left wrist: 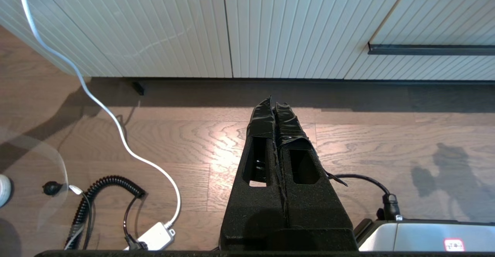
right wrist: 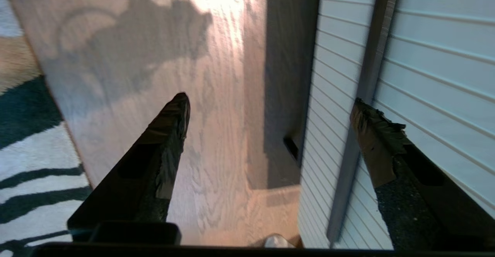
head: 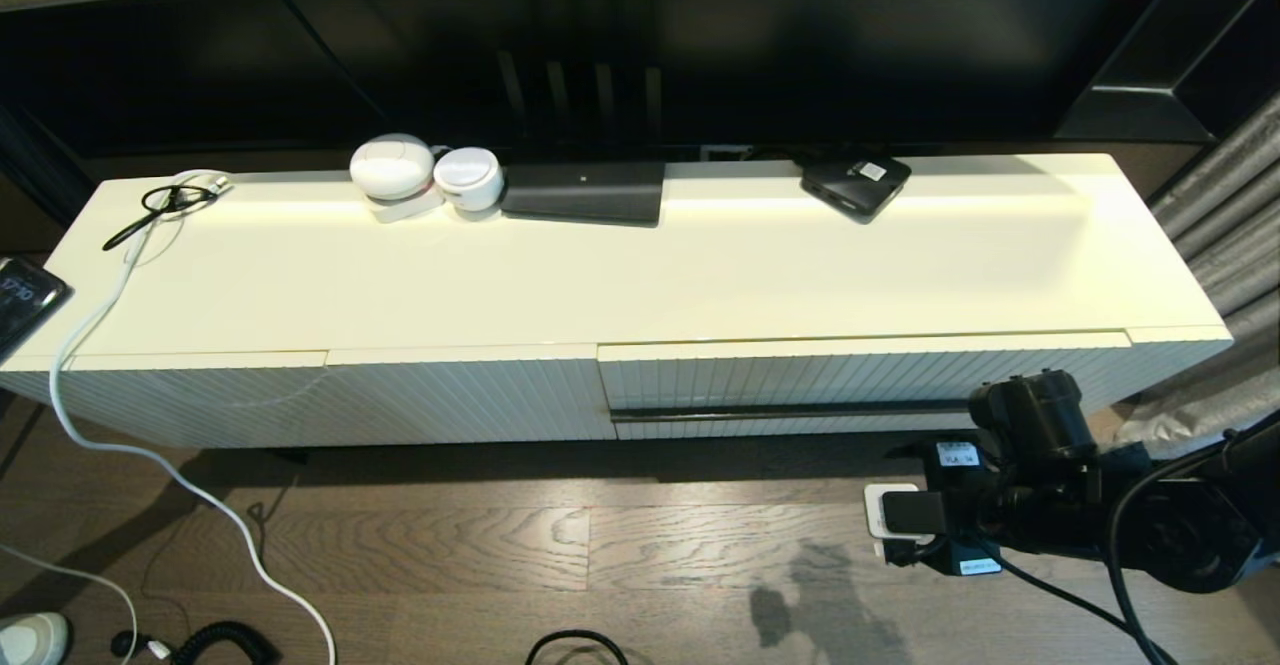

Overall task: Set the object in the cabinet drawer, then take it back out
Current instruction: Open the drawer

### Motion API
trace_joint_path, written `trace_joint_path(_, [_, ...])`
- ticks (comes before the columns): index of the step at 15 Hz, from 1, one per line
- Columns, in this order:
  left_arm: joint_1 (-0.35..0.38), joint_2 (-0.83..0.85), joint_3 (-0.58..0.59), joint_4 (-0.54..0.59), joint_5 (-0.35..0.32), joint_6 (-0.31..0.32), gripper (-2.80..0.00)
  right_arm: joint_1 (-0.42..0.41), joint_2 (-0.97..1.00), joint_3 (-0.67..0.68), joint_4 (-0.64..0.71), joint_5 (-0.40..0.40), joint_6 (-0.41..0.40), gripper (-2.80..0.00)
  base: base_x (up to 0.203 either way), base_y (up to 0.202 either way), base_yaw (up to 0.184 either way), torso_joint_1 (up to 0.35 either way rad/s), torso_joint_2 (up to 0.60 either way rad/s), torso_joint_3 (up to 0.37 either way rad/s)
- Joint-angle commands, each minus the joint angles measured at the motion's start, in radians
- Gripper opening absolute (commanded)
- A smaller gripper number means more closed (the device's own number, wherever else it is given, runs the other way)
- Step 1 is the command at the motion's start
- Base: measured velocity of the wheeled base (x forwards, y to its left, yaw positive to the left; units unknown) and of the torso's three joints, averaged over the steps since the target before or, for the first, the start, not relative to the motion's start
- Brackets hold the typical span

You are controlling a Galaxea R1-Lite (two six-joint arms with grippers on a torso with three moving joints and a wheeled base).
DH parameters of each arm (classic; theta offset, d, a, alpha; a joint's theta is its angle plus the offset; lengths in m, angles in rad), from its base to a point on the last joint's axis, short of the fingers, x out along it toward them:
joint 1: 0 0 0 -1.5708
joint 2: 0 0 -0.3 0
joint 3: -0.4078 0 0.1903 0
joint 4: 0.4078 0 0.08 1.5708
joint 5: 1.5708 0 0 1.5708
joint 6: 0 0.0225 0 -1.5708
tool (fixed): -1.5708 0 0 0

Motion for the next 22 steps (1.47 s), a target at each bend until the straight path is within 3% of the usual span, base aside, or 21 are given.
trace_joint_path(1, [0.0,0.0,0.002,0.0,0.001,-0.001,-2.8,-0.003,0.056,-0.009,-0.021,0.001,-0.007,0.0,0.0,0.0,0.0,0.0,0.0,0.0])
trace_joint_path(11, [0.0,0.0,0.002,0.0,0.001,-0.001,-2.8,-0.032,0.192,-0.079,-0.167,0.005,-0.001,0.0,0.0,0.0,0.0,0.0,0.0,0.0])
trace_joint_path(22, [-0.001,0.0,0.002,0.0,0.001,-0.001,-2.8,-0.04,0.27,-0.175,-0.172,0.006,-0.002,0.0,0.0,0.0,0.0,0.0,0.0,0.0])
